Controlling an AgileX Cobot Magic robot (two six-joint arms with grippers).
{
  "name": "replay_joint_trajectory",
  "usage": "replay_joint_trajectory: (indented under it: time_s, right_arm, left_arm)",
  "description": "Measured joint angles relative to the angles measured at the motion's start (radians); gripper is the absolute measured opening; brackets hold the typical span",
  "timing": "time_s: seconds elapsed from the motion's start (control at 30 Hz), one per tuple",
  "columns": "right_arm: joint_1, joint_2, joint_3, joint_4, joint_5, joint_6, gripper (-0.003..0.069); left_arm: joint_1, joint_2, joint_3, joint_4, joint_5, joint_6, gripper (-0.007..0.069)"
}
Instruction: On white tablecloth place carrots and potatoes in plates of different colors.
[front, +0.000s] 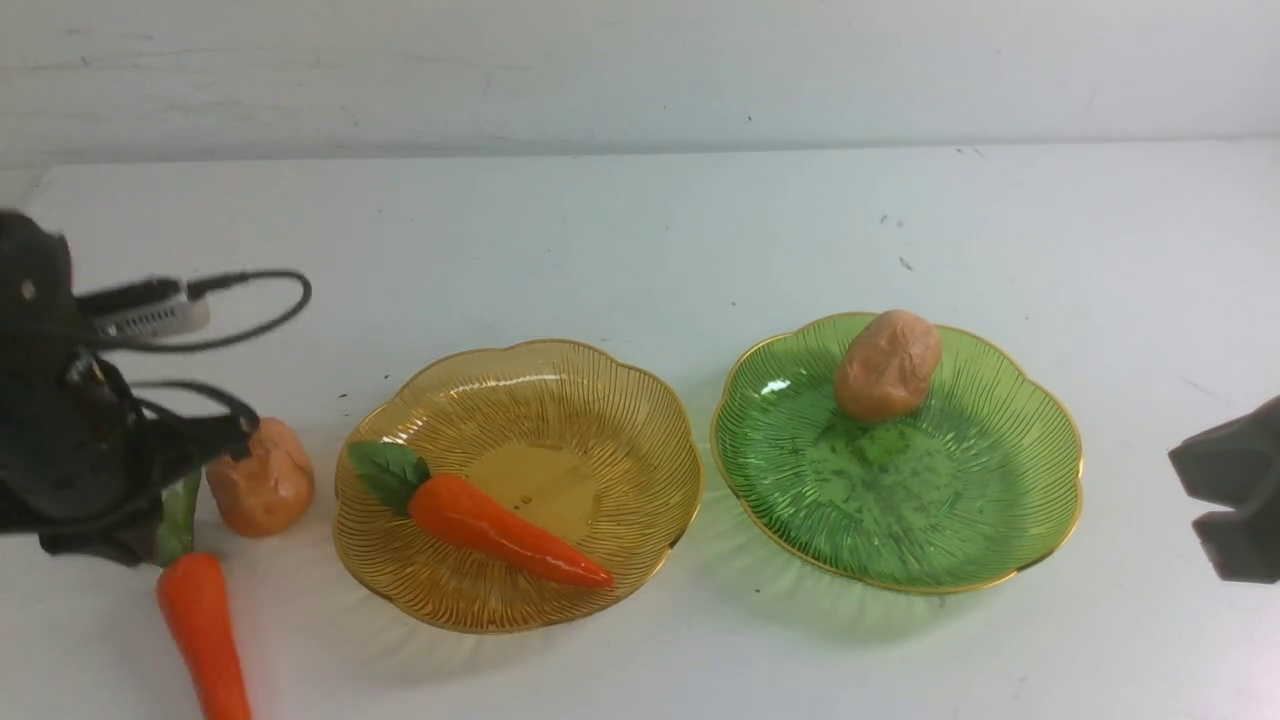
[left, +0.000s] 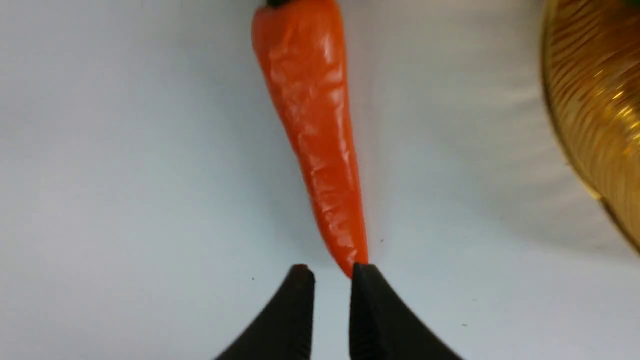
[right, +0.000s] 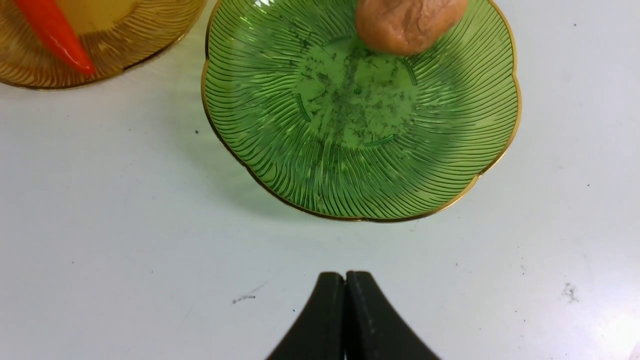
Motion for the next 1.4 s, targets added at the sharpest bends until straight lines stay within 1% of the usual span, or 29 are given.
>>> replay_joint_trajectory:
  time_s: [0.03,0.07,0.13,0.27,0.33,0.47,0.57,0.63,0.7,0.73,0.8,0.97,1.07,1.13,1.23,1.4]
  right_arm:
    - [0.0,0.0,0.0,0.001,0.0,0.0,-0.0015]
    - [0.0,0.0,0.0,0.004,0.0,0.0,-0.0015]
    - [0.0,0.0,0.0,0.012,0.0,0.0,-0.0015]
    - [0.0,0.0,0.0,0.017,-0.002,0.0,-0.0015]
    - [0.0,0.0,0.0,0.019,-0.004,0.0,-0.0015]
    - [0.0,0.0,0.0,0.02,-0.004,0.0,-0.0015]
    - [0.0,0.0,0.0,0.02,-0.004,0.0,-0.0015]
    - [0.0,0.0,0.0,0.02,-0.004,0.0,-0.0015]
    - [0.0,0.0,0.0,0.02,-0.004,0.0,-0.0015]
    - [0.0,0.0,0.0,0.021,-0.004,0.0,-0.0015]
    - [0.0,0.0,0.0,0.023,-0.004,0.0,-0.0015]
    - [0.0,0.0,0.0,0.023,-0.004,0.0,-0.0015]
    - [0.0,0.0,0.0,0.023,-0.007,0.0,-0.0015]
    - [0.0,0.0,0.0,0.027,-0.014,0.0,-0.0015]
    - [0.0,0.0,0.0,0.045,-0.021,0.0,-0.0015]
    - [0.0,0.0,0.0,0.074,-0.025,0.0,-0.0015]
  left_arm:
    - [0.0,0.018,0.022,0.01,-0.02,-0.017,0.0157]
    - [0.0,0.04,0.039,0.025,-0.037,-0.042,0.0214]
    - [0.0,0.059,0.045,0.037,-0.055,-0.068,0.0274]
    - [0.0,0.122,0.045,0.092,-0.14,-0.109,0.0459]
    - [0.0,0.166,0.045,0.112,-0.163,-0.12,0.051]
    - [0.0,0.241,0.045,0.114,-0.165,-0.134,0.0545]
    - [0.0,0.311,0.045,0.114,-0.185,-0.146,0.0545]
    - [0.0,0.34,0.037,0.108,-0.196,-0.133,0.0514]
    - [0.007,0.35,0.029,0.07,-0.203,-0.08,0.0404]
    - [0.015,0.35,0.028,0.041,-0.211,-0.044,0.0308]
    - [0.024,0.345,0.027,0.017,-0.21,0.0,0.0216]
    - [0.036,0.292,0.037,0.001,-0.164,0.052,0.0206]
    - [0.036,0.166,0.019,-0.007,-0.07,0.073,0.0204]
    - [0.035,0.056,-0.031,-0.01,-0.002,0.091,0.0204]
    - [0.025,-0.102,-0.146,-0.051,0.034,0.111,0.0204]
    - [-0.022,-0.124,-0.237,-0.138,0.031,0.122,0.0204]
